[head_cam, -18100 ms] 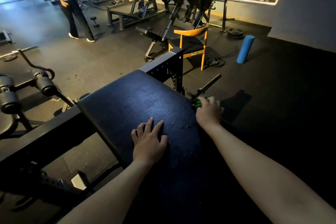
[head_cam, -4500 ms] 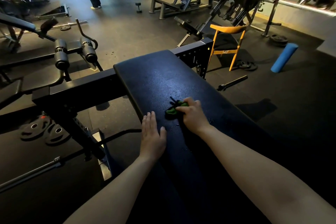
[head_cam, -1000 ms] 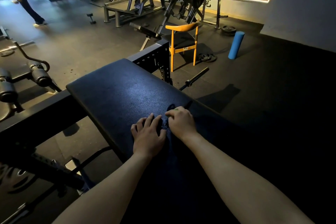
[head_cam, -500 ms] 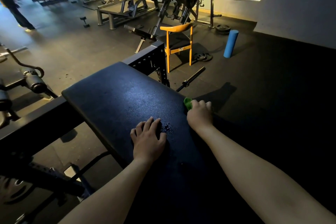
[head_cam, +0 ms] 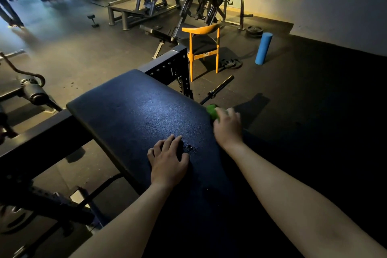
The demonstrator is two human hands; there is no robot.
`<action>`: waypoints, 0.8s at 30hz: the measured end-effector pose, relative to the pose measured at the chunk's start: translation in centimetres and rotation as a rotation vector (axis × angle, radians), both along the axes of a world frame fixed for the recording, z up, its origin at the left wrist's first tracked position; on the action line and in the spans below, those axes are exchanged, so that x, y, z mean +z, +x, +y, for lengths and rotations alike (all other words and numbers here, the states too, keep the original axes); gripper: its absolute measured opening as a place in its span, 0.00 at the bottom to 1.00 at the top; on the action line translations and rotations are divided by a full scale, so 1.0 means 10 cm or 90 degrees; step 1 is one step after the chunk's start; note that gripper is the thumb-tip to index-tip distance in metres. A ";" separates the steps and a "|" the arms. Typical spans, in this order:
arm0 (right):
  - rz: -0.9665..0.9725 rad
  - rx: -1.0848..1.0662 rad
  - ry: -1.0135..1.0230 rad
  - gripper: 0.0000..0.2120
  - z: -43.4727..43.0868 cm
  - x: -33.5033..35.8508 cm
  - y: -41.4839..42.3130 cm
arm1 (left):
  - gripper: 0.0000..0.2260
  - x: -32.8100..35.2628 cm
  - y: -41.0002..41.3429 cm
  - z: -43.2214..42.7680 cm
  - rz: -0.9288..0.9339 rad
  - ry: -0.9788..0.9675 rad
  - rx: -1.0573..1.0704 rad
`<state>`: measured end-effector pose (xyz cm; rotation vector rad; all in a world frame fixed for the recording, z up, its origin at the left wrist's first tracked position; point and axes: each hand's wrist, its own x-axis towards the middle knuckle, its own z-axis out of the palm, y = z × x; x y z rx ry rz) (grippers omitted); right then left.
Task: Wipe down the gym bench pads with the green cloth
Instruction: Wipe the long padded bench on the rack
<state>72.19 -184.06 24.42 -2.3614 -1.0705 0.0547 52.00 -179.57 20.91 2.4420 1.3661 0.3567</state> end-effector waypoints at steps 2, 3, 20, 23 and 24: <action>0.022 -0.056 -0.051 0.18 -0.07 -0.05 0.17 | 0.29 0.00 0.00 0.00 -0.004 -0.002 0.000; 0.036 -0.057 -0.073 0.17 -0.09 -0.08 0.18 | 0.29 0.00 0.00 0.00 -0.008 -0.001 0.000; 0.075 0.258 -0.100 0.15 -0.07 0.04 -1.16 | 0.34 -0.07 -0.65 -0.31 -0.017 -0.039 0.118; 0.089 0.255 -0.071 0.17 -0.05 0.10 -1.00 | 0.38 -0.11 -0.67 -0.30 -0.032 -0.017 0.118; 0.074 0.216 -0.041 0.18 -0.04 0.11 -0.89 | 0.38 -0.11 -0.67 -0.30 -0.038 -0.012 0.119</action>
